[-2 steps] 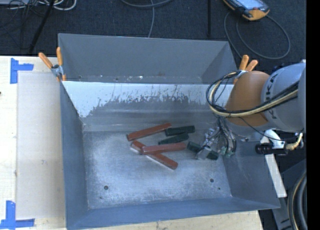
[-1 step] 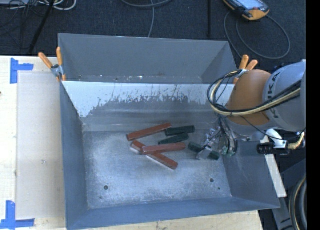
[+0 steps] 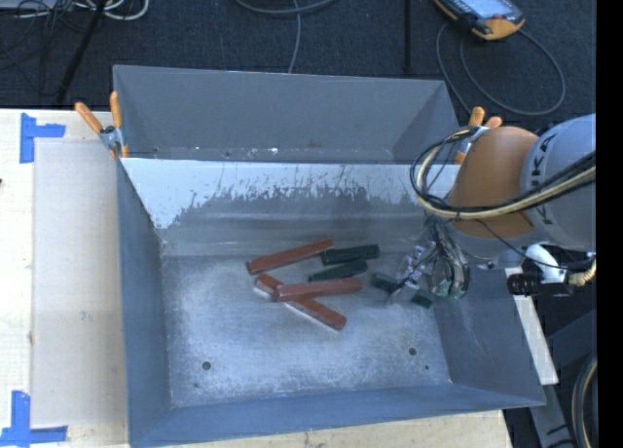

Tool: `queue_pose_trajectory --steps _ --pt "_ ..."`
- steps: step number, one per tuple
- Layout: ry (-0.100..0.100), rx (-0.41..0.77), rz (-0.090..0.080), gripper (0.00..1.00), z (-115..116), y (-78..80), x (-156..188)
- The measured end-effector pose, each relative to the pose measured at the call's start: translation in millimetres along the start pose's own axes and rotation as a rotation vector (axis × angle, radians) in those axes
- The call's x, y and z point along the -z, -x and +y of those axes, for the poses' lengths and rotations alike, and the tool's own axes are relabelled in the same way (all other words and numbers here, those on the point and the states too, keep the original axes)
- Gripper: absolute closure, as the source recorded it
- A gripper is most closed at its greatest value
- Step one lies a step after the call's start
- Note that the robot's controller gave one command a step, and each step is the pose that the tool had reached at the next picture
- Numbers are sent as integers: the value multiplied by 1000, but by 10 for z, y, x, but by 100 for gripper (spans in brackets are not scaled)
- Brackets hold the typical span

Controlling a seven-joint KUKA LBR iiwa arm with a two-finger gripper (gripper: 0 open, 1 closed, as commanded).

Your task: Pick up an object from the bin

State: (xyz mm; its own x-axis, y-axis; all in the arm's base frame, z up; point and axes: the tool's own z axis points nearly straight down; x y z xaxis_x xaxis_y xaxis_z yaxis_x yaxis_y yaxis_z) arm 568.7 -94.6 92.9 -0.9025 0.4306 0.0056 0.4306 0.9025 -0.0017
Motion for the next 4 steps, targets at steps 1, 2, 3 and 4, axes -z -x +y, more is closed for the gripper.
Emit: queue_pose_trajectory --steps 1,2,3,4 --pt "2 0 -7 100 5 20 162" --pt "3 1 -10 100 6 24 233" --pt "1 2 -3 100 0 7 306" --pt "0 3 0 100 -2 0 477"
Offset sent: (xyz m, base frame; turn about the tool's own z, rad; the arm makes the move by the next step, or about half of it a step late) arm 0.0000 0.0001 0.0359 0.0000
